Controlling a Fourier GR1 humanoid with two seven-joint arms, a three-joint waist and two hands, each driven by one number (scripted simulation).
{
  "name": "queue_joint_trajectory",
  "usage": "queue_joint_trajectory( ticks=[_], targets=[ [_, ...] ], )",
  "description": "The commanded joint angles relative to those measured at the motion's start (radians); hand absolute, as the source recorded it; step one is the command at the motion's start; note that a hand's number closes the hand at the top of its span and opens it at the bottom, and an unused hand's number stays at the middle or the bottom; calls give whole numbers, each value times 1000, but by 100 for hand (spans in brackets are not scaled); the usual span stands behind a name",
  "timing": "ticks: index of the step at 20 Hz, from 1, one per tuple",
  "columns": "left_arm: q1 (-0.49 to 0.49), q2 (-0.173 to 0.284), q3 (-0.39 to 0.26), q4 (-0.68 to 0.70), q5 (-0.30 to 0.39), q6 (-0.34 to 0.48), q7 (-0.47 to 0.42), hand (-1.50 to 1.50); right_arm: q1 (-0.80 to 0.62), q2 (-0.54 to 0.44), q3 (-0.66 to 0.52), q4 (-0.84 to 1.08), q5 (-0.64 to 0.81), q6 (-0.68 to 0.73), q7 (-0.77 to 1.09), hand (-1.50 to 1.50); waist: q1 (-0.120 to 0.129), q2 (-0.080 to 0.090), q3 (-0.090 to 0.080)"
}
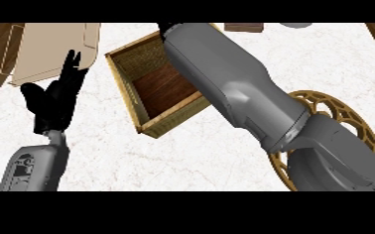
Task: Pick the lemon from the placemat and place it in the basket
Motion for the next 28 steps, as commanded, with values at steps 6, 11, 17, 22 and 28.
queue_joint_trajectory(
  ticks=[6, 11, 17, 22, 28],
  targets=[
    [48, -7, 8, -3, -3, 2, -32, 0, 43, 0, -6, -9, 7, 42, -14, 150, -9, -3, 0],
    [32, 7, 20, -3, 8, -13, -19, 0, 71, 0, -29, 5, -8, 56, -31, 150, -7, -3, 0],
    [-69, 7, 36, 87, -9, 14, -4, 0, 44, 0, -74, 59, -25, 75, -75, 150, -19, 2, 0],
    [-7, 9, 24, 19, 9, -18, 12, 0, 79, 0, -83, -26, -67, 132, 78, 150, -8, -7, 0],
    [16, 19, 41, 23, 13, -26, -33, 0, 98, 0, -107, 42, -54, 75, 65, -150, -15, -4, 0]
  ],
)
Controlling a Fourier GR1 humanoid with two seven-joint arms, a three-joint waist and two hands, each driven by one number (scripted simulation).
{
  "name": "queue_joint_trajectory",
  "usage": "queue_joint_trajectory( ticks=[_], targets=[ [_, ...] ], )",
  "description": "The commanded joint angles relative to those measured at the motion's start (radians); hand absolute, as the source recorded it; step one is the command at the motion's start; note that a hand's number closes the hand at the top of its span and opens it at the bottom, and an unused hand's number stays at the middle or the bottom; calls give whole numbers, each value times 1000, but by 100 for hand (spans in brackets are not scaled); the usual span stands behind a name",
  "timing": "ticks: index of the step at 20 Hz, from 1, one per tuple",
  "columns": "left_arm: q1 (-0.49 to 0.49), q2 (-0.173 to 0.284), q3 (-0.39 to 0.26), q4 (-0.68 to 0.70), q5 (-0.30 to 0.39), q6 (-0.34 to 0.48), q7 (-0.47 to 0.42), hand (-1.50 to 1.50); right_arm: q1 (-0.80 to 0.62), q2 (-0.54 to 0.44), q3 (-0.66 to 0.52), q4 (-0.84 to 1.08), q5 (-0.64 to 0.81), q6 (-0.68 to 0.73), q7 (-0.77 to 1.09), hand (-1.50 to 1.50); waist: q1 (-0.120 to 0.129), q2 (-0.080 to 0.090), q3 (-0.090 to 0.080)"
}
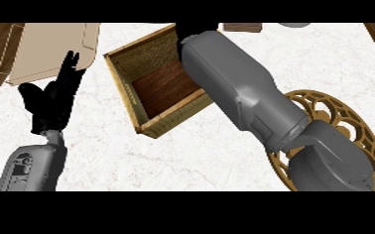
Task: Pick the lemon from the placemat and place it in the basket
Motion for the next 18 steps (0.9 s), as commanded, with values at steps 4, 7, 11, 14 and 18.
queue_joint_trajectory(
  ticks=[4, 7, 11, 14, 18],
  targets=[
    [11, -26, -20, -29, -20, 27, 18, 0, 30, 0, -25, -53, 12, -227, 4, -150, -4, -1, 1],
    [-46, 14, 23, -5, 9, 9, 56, 0, -53, 0, -74, -103, -8, -316, 64, -150, -14, -5, 0],
    [59, -2, 0, -80, 1, 7, 47, 0, -56, 0, -130, -108, -8, -460, 77, -150, -15, -14, 1],
    [8, 41, 61, -31, 38, -13, 42, 0, -76, -20, -197, -108, -19, -560, 96, -150, -43, -14, 1],
    [90, 12, 24, -82, -2, 15, 40, 0, -34, -41, -235, -162, -15, -629, 129, -150, -59, -25, 2]
  ],
)
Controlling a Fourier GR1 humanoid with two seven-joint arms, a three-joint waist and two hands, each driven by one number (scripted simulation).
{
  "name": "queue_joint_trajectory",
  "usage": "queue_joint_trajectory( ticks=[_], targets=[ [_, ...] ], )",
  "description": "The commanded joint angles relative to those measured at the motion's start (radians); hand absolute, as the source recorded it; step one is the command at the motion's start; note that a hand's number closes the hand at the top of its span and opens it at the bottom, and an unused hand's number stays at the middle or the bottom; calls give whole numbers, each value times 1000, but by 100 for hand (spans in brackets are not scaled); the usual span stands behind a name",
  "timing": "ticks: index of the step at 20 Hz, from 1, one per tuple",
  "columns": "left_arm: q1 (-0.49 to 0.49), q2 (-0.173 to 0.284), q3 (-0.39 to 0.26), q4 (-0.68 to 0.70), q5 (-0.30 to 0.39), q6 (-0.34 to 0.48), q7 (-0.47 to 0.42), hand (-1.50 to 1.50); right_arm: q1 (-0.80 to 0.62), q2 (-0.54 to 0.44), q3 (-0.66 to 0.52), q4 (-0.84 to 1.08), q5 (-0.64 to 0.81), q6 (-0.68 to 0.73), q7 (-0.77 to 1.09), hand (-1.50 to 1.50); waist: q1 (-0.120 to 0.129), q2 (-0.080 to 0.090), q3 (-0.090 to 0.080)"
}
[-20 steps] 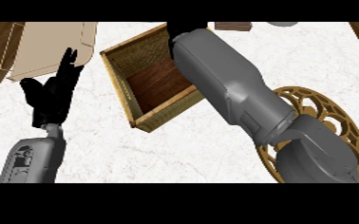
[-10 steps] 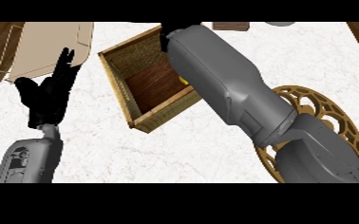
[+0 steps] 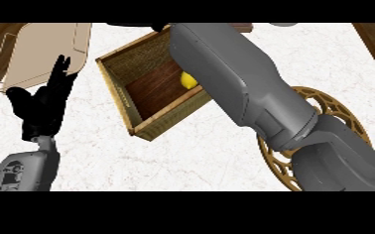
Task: Pick the lemon from the placemat and place it in the basket
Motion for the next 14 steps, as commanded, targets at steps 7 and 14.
queue_joint_trajectory(
  ticks=[7, 14],
  targets=[
    [36, 28, 55, 12, 18, 2, -7, 0, 222, -116, -92, -282, -18, -192, 52, -150, -72, -19, 2],
    [76, 7, 43, 3, 11, 4, -30, 0, 431, -243, -56, -719, 22, -129, 125, -150, -77, -21, 1]
  ],
)
